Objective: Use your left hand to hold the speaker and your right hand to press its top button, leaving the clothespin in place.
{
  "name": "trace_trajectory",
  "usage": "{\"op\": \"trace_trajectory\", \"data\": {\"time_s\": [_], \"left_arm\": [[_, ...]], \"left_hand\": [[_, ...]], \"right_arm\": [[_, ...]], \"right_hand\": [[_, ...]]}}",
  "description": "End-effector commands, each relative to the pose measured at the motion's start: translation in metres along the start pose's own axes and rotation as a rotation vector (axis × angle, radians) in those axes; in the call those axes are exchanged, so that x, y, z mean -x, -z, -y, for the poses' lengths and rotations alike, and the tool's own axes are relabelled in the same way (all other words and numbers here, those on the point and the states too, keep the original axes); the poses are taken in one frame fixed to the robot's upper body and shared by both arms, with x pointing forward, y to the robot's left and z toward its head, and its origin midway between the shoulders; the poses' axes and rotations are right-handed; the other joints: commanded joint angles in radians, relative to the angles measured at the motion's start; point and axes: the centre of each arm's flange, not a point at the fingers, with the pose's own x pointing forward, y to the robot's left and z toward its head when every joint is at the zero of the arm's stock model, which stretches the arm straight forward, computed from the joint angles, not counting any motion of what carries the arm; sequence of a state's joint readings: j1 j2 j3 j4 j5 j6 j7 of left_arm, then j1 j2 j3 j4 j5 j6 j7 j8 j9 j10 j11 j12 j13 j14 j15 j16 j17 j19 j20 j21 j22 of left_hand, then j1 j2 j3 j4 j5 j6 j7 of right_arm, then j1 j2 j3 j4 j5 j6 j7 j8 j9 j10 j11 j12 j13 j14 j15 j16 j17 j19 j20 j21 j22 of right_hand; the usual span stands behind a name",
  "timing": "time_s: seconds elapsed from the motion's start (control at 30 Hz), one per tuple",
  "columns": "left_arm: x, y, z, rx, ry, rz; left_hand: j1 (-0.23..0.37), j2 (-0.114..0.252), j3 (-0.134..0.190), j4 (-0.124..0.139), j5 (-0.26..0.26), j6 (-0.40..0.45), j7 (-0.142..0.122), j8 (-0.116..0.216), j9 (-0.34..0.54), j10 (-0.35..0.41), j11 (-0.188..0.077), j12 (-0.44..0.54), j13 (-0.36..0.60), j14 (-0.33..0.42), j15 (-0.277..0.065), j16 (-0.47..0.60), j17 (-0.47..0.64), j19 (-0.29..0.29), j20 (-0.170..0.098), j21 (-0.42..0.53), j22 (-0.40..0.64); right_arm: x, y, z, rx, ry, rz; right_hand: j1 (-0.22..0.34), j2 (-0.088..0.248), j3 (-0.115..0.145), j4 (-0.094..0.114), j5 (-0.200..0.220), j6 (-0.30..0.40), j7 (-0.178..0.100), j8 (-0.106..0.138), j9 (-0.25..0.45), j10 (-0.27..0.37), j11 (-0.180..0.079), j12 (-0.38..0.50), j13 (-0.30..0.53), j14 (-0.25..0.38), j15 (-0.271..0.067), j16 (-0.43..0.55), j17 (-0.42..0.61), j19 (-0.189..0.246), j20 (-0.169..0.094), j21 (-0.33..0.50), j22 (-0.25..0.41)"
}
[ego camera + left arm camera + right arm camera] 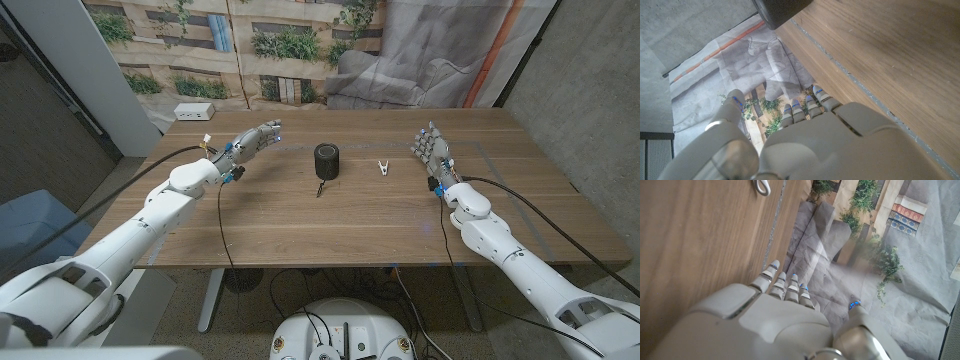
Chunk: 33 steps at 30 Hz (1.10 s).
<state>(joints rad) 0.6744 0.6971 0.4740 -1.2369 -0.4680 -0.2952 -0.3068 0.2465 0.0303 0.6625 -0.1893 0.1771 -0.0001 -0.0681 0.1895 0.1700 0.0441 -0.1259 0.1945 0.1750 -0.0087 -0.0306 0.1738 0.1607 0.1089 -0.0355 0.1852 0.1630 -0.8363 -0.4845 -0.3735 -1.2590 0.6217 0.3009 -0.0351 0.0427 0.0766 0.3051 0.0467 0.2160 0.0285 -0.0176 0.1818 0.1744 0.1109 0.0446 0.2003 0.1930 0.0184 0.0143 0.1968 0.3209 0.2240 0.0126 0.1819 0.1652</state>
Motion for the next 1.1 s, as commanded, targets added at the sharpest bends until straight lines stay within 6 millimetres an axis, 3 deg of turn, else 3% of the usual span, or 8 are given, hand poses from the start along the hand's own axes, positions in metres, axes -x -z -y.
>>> {"op": "trace_trajectory", "data": {"time_s": [0.03, 0.57, 0.83, 1.1], "left_arm": [[-0.002, -0.009, 0.0, -0.126, 0.078, -0.024], [-0.011, -0.004, 0.01, -0.2, 0.14, -0.056], [-0.019, 0.003, 0.014, -0.24, 0.2, -0.065], [-0.029, 0.007, 0.02, -0.288, 0.282, -0.071]], "left_hand": [[0.023, -0.013, 0.003, -0.006, 0.006, -0.002, -0.017, 0.007, 0.005, 0.0, -0.012, -0.002, 0.001, 0.004, -0.117, 0.002, 0.005, 0.006, -0.055, -0.004, 0.002], [0.095, -0.073, 0.01, -0.007, 0.007, 0.026, -0.055, 0.023, 0.005, 0.036, -0.045, 0.003, 0.001, 0.04, -0.153, 0.008, 0.006, 0.02, -0.09, -0.002, 0.001], [0.131, -0.095, 0.017, -0.006, 0.004, 0.026, -0.03, 0.022, 0.005, 0.032, -0.029, -0.004, 0.001, 0.033, -0.147, 0.001, 0.005, 0.026, -0.089, -0.003, 0.0], [0.205, -0.141, 0.026, -0.004, 0.002, -0.003, -0.002, 0.012, 0.004, -0.041, 0.001, -0.021, 0.0, -0.012, -0.125, -0.004, 0.006, -0.001, -0.09, -0.01, 0.002]], "right_arm": [[0.003, 0.002, 0.002, 0.0, 0.01, 0.007], [0.006, 0.004, 0.01, 0.001, 0.019, 0.014], [0.007, 0.007, 0.013, 0.013, 0.023, 0.007], [0.007, 0.008, 0.014, 0.02, 0.02, -0.003]], "right_hand": [[0.001, 0.008, 0.004, -0.004, 0.003, 0.006, -0.005, 0.005, 0.002, 0.002, -0.006, -0.001, 0.003, 0.006, 0.005, 0.009, 0.002, 0.006, 0.002, 0.007, 0.003], [0.003, 0.011, 0.004, -0.008, 0.002, 0.007, -0.007, 0.005, 0.002, 0.0, -0.008, -0.001, 0.003, 0.007, 0.004, 0.011, -0.001, 0.007, 0.004, 0.007, 0.003], [0.003, 0.012, 0.004, -0.009, 0.001, 0.007, -0.007, 0.005, 0.002, 0.002, -0.01, -0.001, 0.003, 0.007, 0.005, 0.012, -0.003, 0.006, 0.005, 0.007, 0.003], [0.003, 0.013, 0.004, -0.01, 0.0, 0.006, -0.007, 0.005, 0.002, 0.001, -0.008, -0.001, 0.003, 0.008, 0.005, 0.013, -0.004, 0.006, 0.006, 0.007, 0.003]]}}
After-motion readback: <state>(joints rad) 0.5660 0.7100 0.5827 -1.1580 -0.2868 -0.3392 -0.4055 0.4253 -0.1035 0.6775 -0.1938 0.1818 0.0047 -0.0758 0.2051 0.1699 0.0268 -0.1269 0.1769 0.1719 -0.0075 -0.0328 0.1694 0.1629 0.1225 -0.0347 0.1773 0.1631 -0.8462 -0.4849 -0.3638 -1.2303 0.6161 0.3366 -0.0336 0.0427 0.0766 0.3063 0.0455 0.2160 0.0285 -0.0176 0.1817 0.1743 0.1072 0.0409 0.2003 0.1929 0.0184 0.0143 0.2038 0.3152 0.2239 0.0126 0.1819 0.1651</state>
